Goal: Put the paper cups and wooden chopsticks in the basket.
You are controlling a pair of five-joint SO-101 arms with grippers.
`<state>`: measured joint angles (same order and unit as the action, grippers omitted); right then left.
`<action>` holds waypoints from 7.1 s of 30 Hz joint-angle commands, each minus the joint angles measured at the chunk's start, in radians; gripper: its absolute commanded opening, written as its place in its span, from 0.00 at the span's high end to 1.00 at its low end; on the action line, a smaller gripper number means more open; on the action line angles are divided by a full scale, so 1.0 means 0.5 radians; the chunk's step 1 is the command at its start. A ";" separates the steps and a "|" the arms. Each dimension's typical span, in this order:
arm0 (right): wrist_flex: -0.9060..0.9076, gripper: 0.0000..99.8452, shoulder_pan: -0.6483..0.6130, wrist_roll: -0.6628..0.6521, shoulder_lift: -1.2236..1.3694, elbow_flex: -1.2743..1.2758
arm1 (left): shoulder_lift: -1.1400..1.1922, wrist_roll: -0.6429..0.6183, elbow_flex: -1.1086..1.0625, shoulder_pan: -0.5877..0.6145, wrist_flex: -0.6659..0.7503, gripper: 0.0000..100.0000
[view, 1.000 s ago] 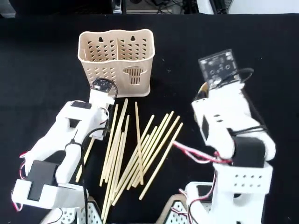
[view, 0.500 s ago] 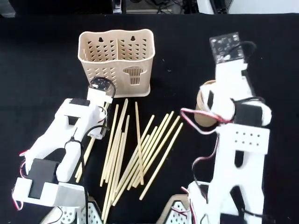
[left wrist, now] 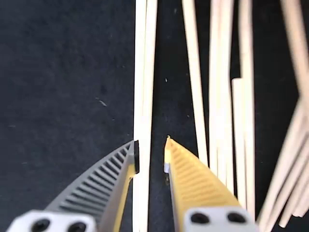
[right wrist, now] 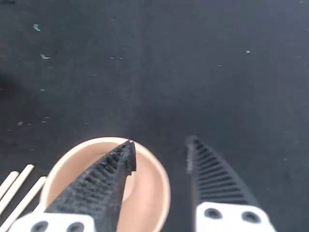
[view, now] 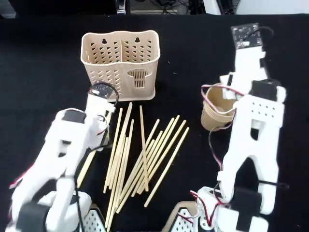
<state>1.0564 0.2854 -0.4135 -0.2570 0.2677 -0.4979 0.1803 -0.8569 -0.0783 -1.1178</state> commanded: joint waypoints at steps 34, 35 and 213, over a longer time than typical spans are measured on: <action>0.292 0.80 0.264 -0.270 0.066 -0.388 | -0.804 0.049 0.127 0.005 -0.328 0.88; 0.328 0.80 0.233 -0.270 -0.008 -0.339 | -0.807 0.049 0.127 0.005 -0.328 0.88; 0.420 0.99 -1.138 0.046 0.529 -1.649 | 1.464 -0.356 2.447 0.072 -0.641 0.94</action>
<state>1.2589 -0.2731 -0.3521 0.0130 -0.4918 0.2401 0.0115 0.3798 -0.0077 -1.4246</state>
